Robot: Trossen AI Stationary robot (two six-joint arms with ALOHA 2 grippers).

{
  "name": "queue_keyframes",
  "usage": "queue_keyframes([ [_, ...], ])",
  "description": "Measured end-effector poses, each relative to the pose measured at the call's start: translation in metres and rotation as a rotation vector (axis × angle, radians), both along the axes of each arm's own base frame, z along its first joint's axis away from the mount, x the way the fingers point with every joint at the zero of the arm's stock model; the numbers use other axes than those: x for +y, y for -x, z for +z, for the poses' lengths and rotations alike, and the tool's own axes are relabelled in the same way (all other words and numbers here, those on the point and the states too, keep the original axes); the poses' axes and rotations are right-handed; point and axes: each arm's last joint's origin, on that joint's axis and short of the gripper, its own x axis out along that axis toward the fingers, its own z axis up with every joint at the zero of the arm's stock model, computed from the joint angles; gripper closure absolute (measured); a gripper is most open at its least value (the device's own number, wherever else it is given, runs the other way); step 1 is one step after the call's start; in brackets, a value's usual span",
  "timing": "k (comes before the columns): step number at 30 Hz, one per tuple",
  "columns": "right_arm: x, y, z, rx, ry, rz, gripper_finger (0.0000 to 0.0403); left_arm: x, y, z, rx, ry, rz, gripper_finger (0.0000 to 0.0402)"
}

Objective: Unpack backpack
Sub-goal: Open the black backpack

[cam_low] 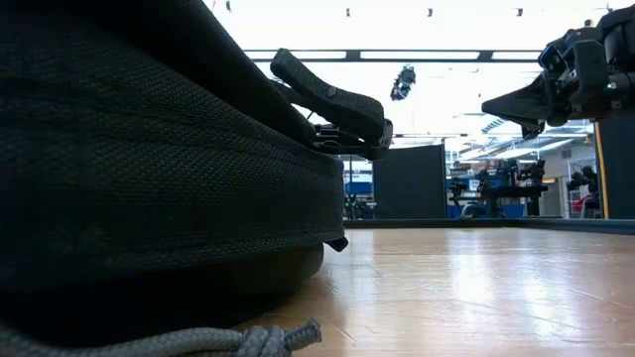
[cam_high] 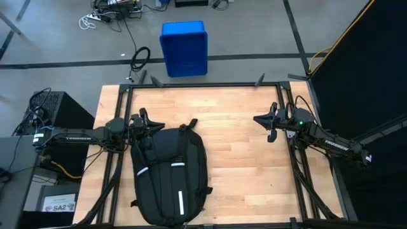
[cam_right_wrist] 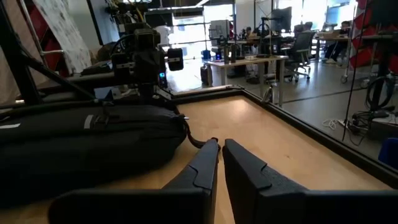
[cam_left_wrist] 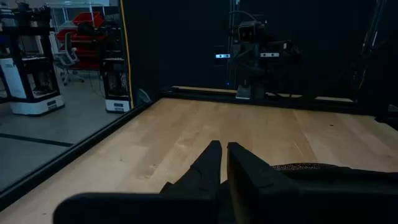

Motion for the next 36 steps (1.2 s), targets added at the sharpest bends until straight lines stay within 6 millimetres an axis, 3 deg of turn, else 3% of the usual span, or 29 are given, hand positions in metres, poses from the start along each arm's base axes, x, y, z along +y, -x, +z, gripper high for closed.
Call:
queue_keyframes([
  [36,0.0000,0.0000,-0.0001,0.000,0.000,0.000,0.0396,0.0000,0.0000,0.0000,0.000,0.000,0.000,0.0401],
])
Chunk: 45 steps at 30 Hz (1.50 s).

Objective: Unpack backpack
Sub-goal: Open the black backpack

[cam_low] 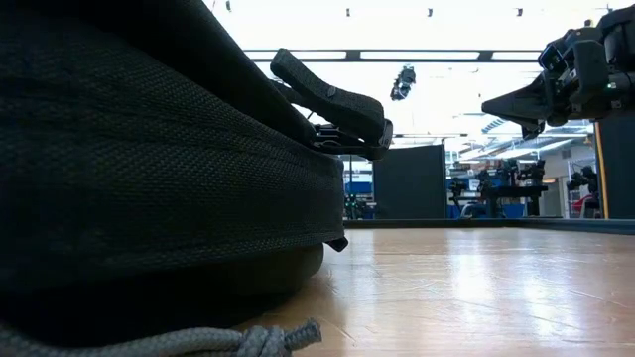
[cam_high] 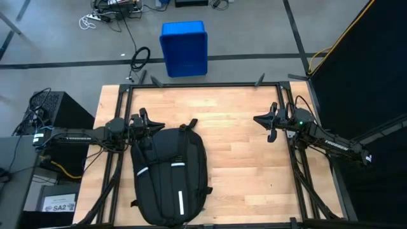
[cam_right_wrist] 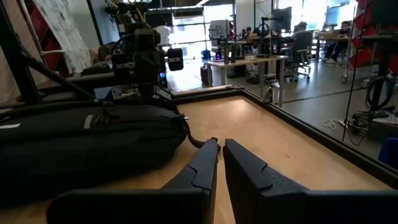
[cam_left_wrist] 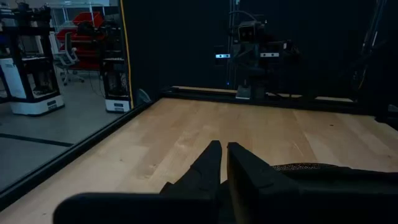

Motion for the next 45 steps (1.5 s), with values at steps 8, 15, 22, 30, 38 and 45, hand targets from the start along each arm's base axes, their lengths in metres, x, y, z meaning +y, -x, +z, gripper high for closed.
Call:
queue_keyframes([
  [8,0.0000,0.0000,0.0002,-0.001,0.000,0.000,0.0394,0.0000,0.0000,0.0001,0.000,0.000,0.000,0.0401],
  [15,0.0000,0.0000,0.0001,-0.001,0.000,0.000,0.0389,0.0000,0.0000,0.0001,0.000,0.000,0.000,0.0401],
  [22,0.0000,0.0000,0.0000,0.000,0.000,0.000,0.0396,0.0000,0.0000,0.0001,0.000,0.000,0.000,0.0401],
  [30,0.0000,0.0000,0.0000,0.000,0.000,0.000,0.0394,0.0000,0.0000,0.0001,0.000,0.000,0.000,0.0401],
  [38,0.0000,0.0000,0.0000,0.000,0.000,0.000,0.0390,0.0000,0.0000,0.0000,0.000,0.000,0.000,0.0401],
  [45,0.0000,0.0000,0.0000,0.000,0.000,0.000,0.0396,0.0000,0.0000,0.0001,-0.001,0.000,0.000,0.0401],
])
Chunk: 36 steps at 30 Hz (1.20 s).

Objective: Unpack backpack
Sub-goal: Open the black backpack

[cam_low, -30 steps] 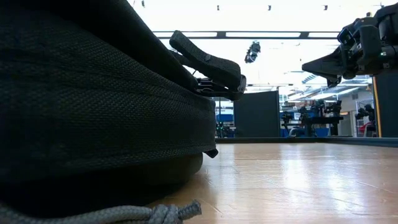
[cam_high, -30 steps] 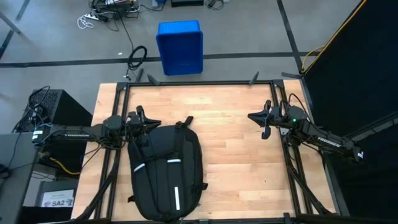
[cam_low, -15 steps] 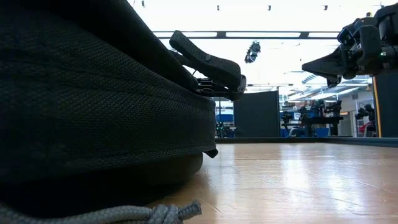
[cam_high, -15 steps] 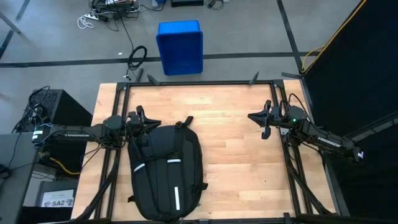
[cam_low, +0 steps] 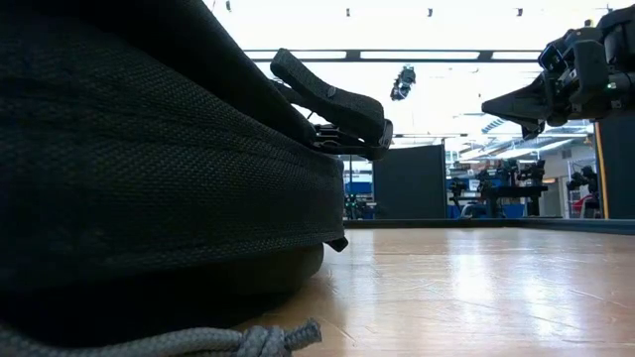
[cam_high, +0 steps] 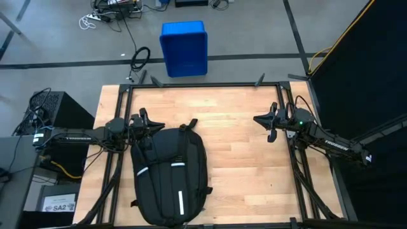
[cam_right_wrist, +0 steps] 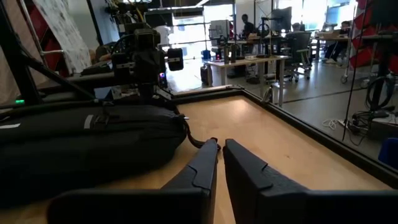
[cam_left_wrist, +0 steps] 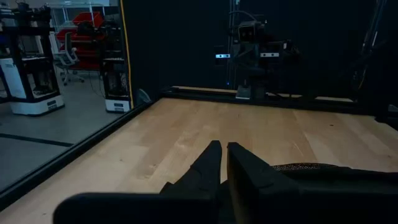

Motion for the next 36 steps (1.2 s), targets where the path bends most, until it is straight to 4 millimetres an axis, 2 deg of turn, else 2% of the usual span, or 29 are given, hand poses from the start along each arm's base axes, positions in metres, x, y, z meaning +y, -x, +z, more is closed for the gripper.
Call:
queue_keyframes([
  [36,0.0000,0.0000,0.0000,0.000,0.000,0.000,0.0396,0.0000,0.0000,0.0000,0.000,0.000,0.000,0.0401],
])
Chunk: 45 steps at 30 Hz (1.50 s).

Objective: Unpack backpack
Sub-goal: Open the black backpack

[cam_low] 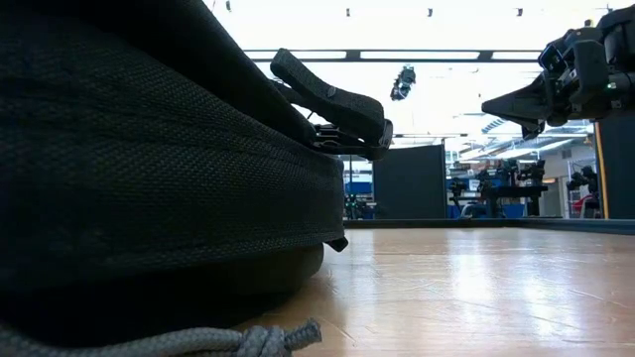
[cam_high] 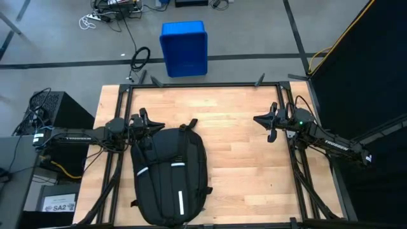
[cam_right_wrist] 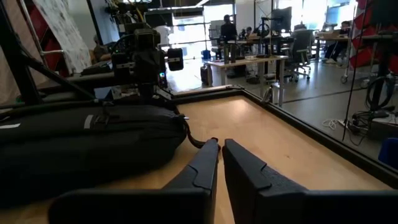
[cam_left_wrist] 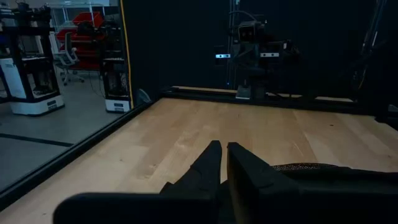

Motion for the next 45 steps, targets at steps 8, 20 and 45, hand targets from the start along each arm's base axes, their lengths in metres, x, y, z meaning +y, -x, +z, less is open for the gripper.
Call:
queue_keyframes([
  [8,0.000,0.000,0.000,0.000,0.001,0.000,0.0390,0.000,0.000,0.000,0.000,0.000,0.000,0.0401],
  [20,0.000,0.000,0.000,0.000,0.000,0.000,0.0398,0.000,0.000,0.000,0.000,0.000,0.000,0.0401],
  [45,0.000,0.000,0.001,-0.007,0.003,0.000,0.0398,-0.013,-0.025,0.116,0.292,0.020,-0.253,0.0401],
])
